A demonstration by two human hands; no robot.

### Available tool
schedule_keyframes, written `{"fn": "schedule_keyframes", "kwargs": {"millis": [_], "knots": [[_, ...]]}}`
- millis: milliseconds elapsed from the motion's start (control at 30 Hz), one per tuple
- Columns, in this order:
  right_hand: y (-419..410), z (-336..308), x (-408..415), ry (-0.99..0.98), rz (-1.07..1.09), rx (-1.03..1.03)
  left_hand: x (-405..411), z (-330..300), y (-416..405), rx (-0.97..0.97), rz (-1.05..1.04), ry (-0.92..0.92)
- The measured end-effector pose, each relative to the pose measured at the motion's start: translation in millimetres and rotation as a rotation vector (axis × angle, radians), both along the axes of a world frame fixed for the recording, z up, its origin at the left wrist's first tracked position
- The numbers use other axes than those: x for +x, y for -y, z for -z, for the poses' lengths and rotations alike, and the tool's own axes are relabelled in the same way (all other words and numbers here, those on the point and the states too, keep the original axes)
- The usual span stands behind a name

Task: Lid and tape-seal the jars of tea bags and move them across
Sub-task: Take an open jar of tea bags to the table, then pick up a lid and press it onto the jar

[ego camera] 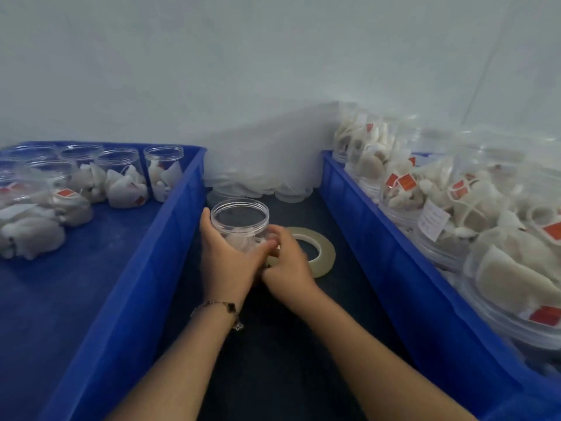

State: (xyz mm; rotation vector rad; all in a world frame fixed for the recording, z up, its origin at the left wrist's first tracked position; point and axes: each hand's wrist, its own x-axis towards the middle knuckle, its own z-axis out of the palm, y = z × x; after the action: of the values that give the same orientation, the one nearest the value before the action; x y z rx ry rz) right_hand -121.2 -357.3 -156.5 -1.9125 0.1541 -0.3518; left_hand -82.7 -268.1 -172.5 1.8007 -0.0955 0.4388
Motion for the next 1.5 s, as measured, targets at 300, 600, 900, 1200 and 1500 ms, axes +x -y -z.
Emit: {"fn": "schedule_keyframes", "kwargs": {"millis": [300, 600, 900, 1200, 1500], "knots": [[56, -10, 97, -0.054, 0.446, -0.108, 29, 19, -2, -0.108, 0.056, 0.057], [107, -6, 191, -0.275, 0.241, -0.78, 30, 22, 0, -0.128, 0.039, 0.049], [133, 4, 237, -0.245, 0.326, -0.46, 30, 22, 5, -0.144, 0.024, 0.086], [89, -27, 191, 0.13, 0.379, -0.172, 31, 22, 5, -0.132, 0.023, 0.075], [18, -32, 46, 0.293, 0.05, -0.026, 14, 15, 5, -0.134, 0.025, 0.064]]}}
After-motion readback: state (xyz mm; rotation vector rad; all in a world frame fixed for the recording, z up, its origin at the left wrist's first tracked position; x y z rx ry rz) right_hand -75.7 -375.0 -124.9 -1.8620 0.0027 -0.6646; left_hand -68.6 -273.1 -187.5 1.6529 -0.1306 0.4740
